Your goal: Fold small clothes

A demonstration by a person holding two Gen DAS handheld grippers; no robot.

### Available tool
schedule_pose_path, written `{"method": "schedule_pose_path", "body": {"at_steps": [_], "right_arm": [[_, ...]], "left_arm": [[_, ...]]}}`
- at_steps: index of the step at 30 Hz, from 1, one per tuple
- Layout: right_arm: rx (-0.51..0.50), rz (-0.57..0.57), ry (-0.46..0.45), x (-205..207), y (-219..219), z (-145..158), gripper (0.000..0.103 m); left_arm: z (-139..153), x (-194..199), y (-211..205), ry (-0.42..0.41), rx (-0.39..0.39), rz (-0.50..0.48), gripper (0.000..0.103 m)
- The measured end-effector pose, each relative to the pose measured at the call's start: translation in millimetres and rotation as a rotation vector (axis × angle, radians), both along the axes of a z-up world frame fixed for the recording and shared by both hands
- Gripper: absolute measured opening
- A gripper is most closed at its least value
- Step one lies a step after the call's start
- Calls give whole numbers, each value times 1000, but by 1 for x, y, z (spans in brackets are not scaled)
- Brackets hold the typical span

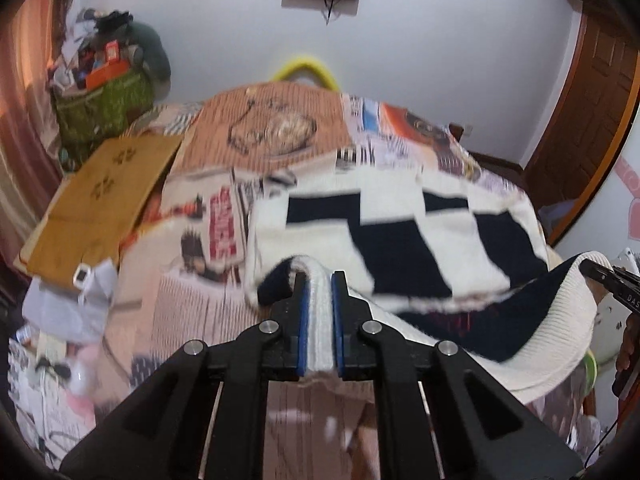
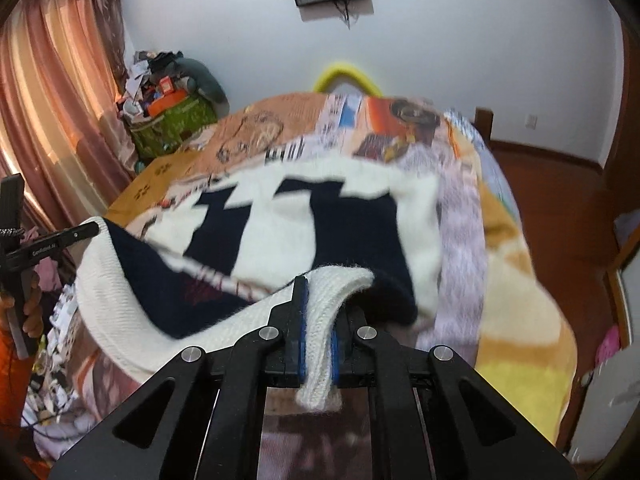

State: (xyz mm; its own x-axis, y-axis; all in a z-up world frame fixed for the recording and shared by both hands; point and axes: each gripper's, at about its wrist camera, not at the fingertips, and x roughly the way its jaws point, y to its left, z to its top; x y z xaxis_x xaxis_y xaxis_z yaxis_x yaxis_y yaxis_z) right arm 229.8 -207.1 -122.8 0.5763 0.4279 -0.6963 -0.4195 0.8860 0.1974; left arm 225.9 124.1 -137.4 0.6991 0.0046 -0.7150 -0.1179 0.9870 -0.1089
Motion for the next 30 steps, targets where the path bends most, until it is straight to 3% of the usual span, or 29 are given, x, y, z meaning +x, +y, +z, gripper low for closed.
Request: {"method": "schedule_pose_path", "body": {"at_steps": [5,11,21,24,27,30], "right_arm": [[10,-12,-33,38,5,10,7],[20,-40,-28,92,7,10,7],[-3,-108,144,167,5,-42,8],[37,-106,197,176,-3,-47,9],[69,-88,215,177,-12,-41,12],[75,-64,214,174,-17,-31,14]], "left_arm": [[9,43,9,-30,33,26,7],[-1,98,33,-17,33,71,7],[-62,179,59,127,81,137,7],[-83,194,64,176,86,147,7],[-87,197,66,183,81,135,8],[-75,194,70,158,77,137,17]]}}
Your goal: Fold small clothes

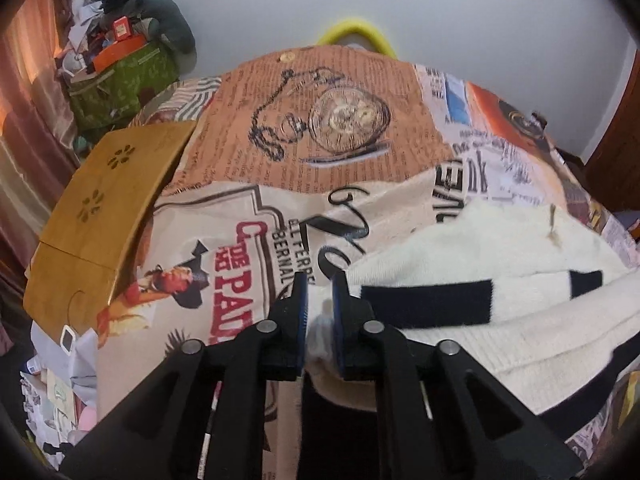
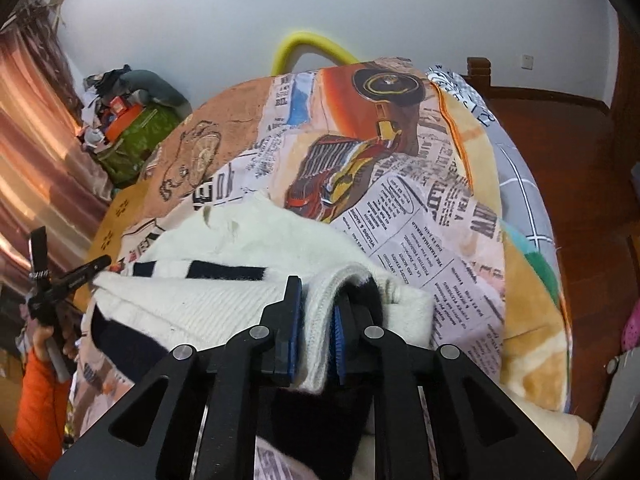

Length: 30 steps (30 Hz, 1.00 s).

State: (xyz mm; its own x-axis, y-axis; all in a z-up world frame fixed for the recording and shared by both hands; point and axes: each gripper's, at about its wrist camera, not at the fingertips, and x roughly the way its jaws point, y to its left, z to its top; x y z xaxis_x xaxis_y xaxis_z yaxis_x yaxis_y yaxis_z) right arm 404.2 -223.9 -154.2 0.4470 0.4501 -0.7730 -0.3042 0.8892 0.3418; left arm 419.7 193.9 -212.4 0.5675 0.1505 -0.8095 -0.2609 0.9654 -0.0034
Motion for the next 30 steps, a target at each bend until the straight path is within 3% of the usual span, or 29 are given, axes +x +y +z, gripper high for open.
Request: {"method": "schedule_pose_path", "body": {"at_steps": [1,2,3,4,6,10,14,22,25,26,28,30], "right_arm": [[-2,4,-8,-2,-2,5,18],[-10,0,-19,-2,-4,8,22],[-27,-14,-41,-4,-6,14,35],[-40,-39,-74,-7,-10,21,48],[-37,-79,-135,-14,-20,34,54],[-104,-79,-173,-23,-25,43,54],[-168,-26,-178,-32,-19,34,54],[-208,15,-128,-9,1,5,54],[-208,20,-104,4,10,-6,54],[-207,24,-93,10,13,-10,54],[-212,31,-73,18,17,-17,49],[-225,39,-65,24,22,-24,36]], "left_arm": [[6,-1,2,-10,1,6,21],[15,-5,5,-30,6,16,34],[21,-8,7,-47,12,23,50],[29,-12,9,-74,23,31,56],[44,-21,12,-121,62,44,67],[52,-36,17,-124,114,31,74],[35,-44,17,-70,116,3,76],[-19,-17,-2,61,25,-65,76],[-30,0,-12,87,-1,-86,73],[-35,7,-16,101,-5,-95,66],[-41,15,-21,121,-7,-107,48],[-47,22,-25,136,-19,-118,15]]}}
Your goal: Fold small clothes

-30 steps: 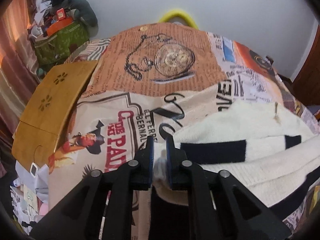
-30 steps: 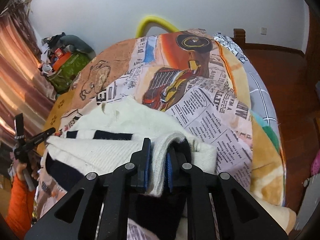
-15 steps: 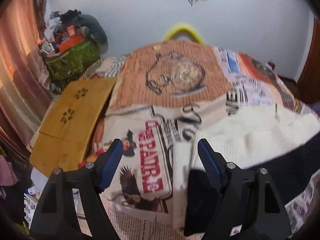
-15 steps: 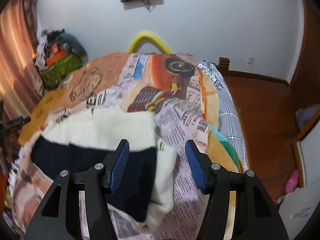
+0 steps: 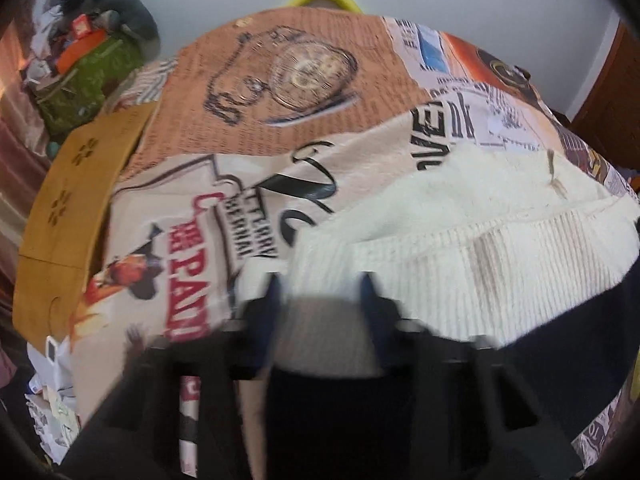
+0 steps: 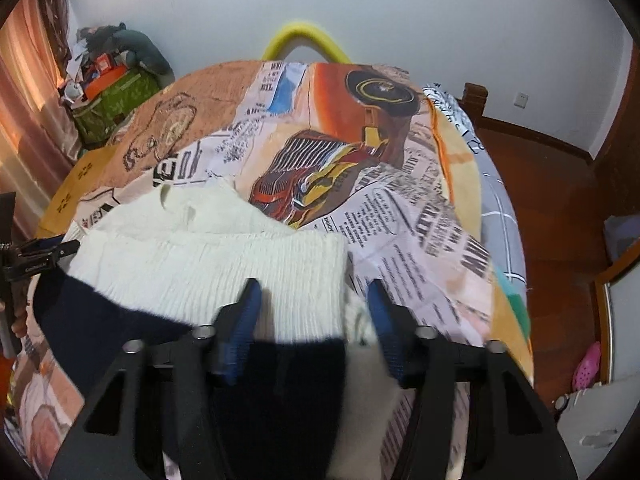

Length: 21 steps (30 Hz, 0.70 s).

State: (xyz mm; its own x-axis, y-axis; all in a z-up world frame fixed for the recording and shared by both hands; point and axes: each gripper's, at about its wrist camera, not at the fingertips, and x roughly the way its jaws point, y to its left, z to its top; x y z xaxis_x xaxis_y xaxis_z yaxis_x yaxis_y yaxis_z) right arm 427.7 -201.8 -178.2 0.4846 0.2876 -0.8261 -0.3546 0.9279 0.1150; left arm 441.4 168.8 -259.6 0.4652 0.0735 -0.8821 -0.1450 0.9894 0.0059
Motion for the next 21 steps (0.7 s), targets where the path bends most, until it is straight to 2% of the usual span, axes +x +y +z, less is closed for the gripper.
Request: {"method": "schedule_pose_path", "body": {"at_steps": [1,4,9,13,16,21], "right_arm": [[-12,2,2,1,3,-3,25],[-26,13,-34,-2,6,-3,11],[-49,39,-156,-12,11,22,7],[-31,39,-222,-4,17,44,7],[-43,25,-211,12,22,42,7],[-109,10,-88,37,29,3,7]], "left_arm": [[-1,1,-2,-6,6,2,8],[7,-2,-5,-70,61,11,7],[45,-9,6,-198,88,59,6],[67,-2,8,-256,156,74,6],[61,15,13,-227,172,84,6],[16,36,15,-109,207,75,6]]}}
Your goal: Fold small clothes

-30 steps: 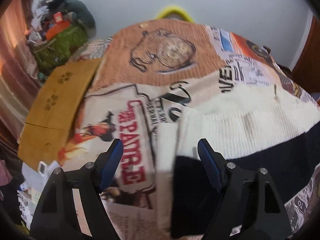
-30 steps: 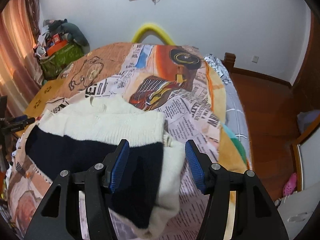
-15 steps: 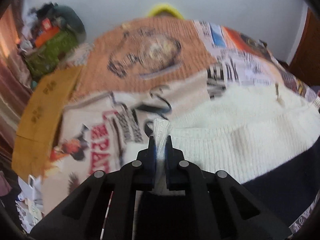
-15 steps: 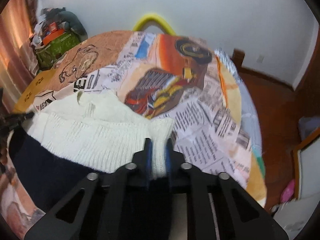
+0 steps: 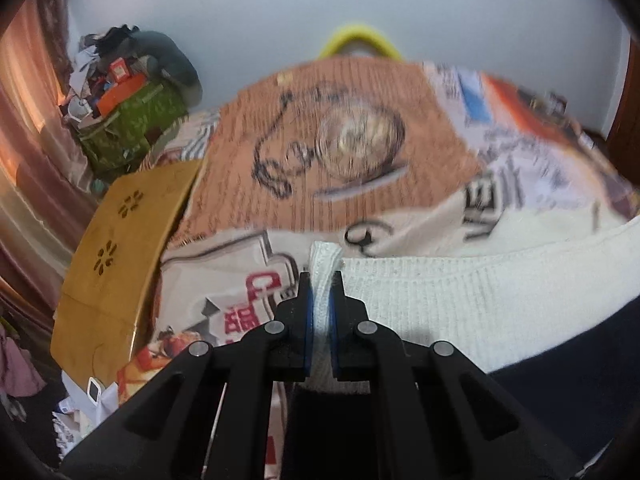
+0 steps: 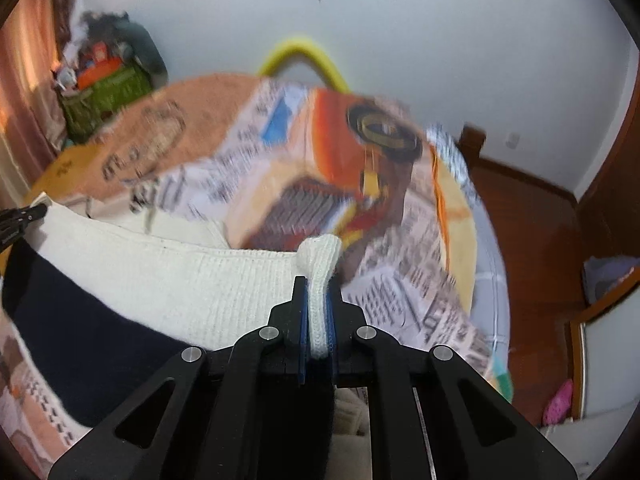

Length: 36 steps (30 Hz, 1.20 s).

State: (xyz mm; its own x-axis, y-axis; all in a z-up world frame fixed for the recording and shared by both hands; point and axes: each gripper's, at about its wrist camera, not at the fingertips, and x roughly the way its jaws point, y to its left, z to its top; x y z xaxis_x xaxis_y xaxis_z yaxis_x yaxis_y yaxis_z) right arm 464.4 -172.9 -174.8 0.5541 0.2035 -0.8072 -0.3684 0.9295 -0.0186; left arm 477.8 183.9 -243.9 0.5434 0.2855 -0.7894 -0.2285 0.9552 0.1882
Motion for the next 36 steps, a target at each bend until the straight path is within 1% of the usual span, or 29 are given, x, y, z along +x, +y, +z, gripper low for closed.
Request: {"method": "schedule_pose_path", "body": {"at_steps": [2,3,5,6,8,11,13,14,15,16,17,19,22,24,27,28,29,30,32,36], "right_arm": [[-16,-2,51,3,-3,-14,8],[-13,0,65,2,-5,-16,8],[0,-3,64,-3,-12,-13,12],[1,-11,54,-6,-15,-9,13],[-1,-21,17,-15,-20,4,14],[33,-16,-31,-30,-24,24,14],[69,8,-53,-43,-22,37,16],[81,20,-62,-49,-19,42,17],[93,36,-70,-56,-16,46,19],[109,53,-75,-63,-12,49,23],[123,71,-71,-69,-7,50,25],[136,101,-62,-79,3,48,28],[121,140,-36,-90,21,36,30],[92,157,-11,-94,30,23,30],[51,157,36,-99,33,3,30],[45,152,52,-101,30,-3,30],[44,148,61,-102,26,-7,30],[49,143,66,-104,21,-10,30],[74,125,70,-107,6,-11,30],[107,82,77,-113,-15,-8,30]], "left_arm": [[-20,5,-2,59,5,-18,6],[-26,6,-3,76,5,-29,7],[-31,3,-6,90,13,-57,8],[-28,0,-6,82,8,-69,8],[-17,-6,-4,60,-18,-81,10],[9,-18,-2,12,-54,-90,14],[24,-26,-5,-16,-71,-103,19],[33,-33,-8,-35,-80,-113,24],[39,-37,-12,-49,-89,-121,30],[44,-42,-15,-62,-100,-132,33],[47,-44,-19,-68,-110,-142,38],[49,-52,-34,-68,-129,-178,41],[40,-57,-56,-40,-140,-218,44],[28,-58,-70,-13,-137,-242,49],[6,-60,-80,36,-136,-243,51],[-1,-61,-80,52,-136,-235,52],[-7,-62,-79,65,-133,-225,55],[-11,-65,-76,63,-129,-216,63],[-12,-74,-70,43,-124,-202,70],[-11,-83,-52,42,-121,-169,71]]}}
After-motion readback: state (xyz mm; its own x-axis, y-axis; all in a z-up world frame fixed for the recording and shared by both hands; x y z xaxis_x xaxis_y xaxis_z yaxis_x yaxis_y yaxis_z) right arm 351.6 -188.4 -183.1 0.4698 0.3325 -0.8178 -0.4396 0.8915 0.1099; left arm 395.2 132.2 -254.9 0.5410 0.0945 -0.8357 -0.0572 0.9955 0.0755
